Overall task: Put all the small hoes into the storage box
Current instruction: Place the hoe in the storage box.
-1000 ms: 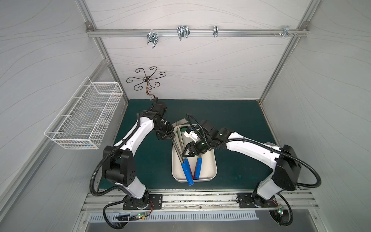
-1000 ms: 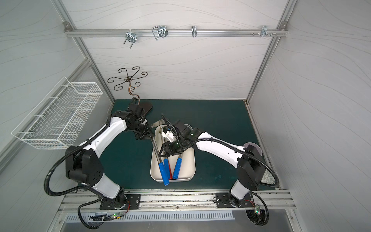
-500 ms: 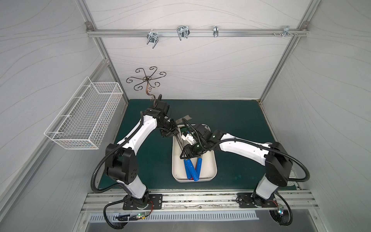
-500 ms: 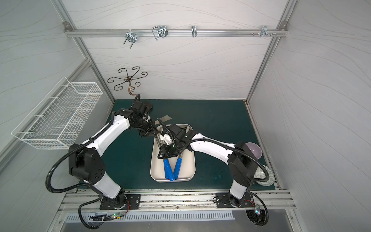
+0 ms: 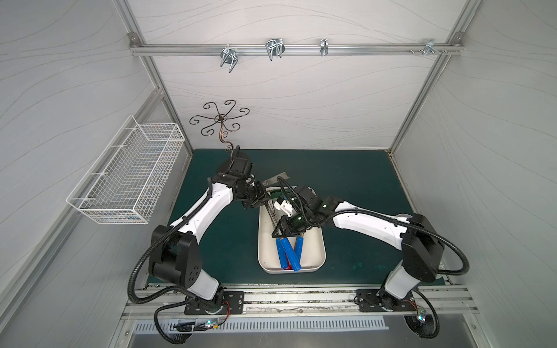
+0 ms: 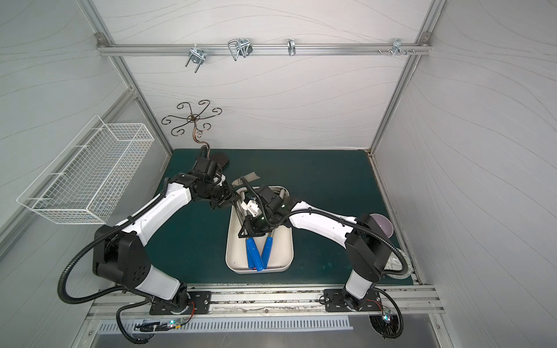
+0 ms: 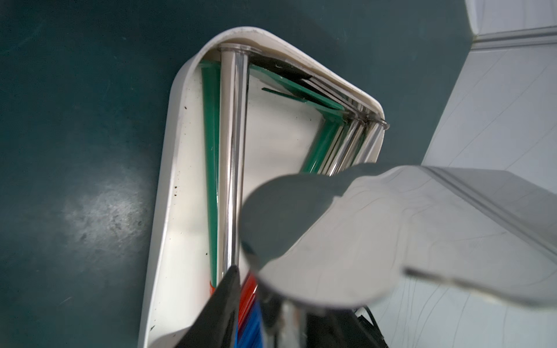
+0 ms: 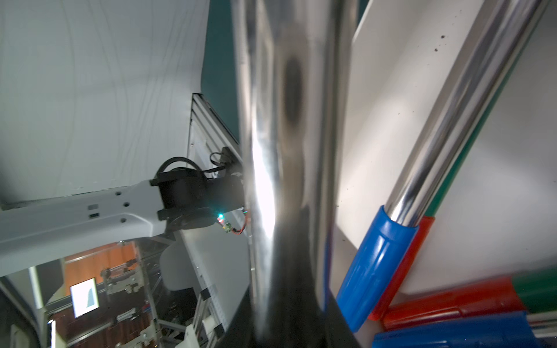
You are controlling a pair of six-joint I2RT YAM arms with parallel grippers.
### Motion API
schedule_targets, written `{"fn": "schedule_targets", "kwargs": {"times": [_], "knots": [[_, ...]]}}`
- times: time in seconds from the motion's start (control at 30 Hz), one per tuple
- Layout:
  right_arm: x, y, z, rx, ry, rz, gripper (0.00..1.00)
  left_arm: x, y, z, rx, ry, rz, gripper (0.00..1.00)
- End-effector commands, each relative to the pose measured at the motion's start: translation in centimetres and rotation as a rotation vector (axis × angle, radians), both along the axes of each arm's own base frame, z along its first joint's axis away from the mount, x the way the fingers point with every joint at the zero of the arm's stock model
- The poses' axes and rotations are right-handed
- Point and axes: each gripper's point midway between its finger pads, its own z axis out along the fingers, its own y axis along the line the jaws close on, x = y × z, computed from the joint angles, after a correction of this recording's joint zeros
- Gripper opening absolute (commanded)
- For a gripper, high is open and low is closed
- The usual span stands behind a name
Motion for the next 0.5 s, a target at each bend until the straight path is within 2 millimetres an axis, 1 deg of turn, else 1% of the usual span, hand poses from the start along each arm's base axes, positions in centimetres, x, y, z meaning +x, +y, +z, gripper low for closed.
{"fn": "schedule_targets", "kwargs": {"times": [0.0,0.13,0.27,0.37,0.47], "knots": [[1.1,0.8,5.9,0.25,-0.013,0.022,0.0,2.5,-1.0,2.5,-0.098,-0.197,0.035,0.48],[1.4,0.5,6.0,0.295,0.055,0.022,0.0,2.9,-1.8,4.1,-0.188,-0.308,0.031,0.48],[1.5,0.5,5.6,0.313,0.096,0.025,0.0,2.7,-2.4,5.6,-0.248,-0.369,-0.001,0.45],[1.4,0.6,5.4,0.318,0.114,0.029,0.0,2.6,-2.8,6.0,-0.269,-0.387,-0.018,0.44],[1.2,0.7,5.5,0.332,0.134,0.044,0.0,2.8,-3.0,5.8,-0.28,-0.383,-0.024,0.44]]}}
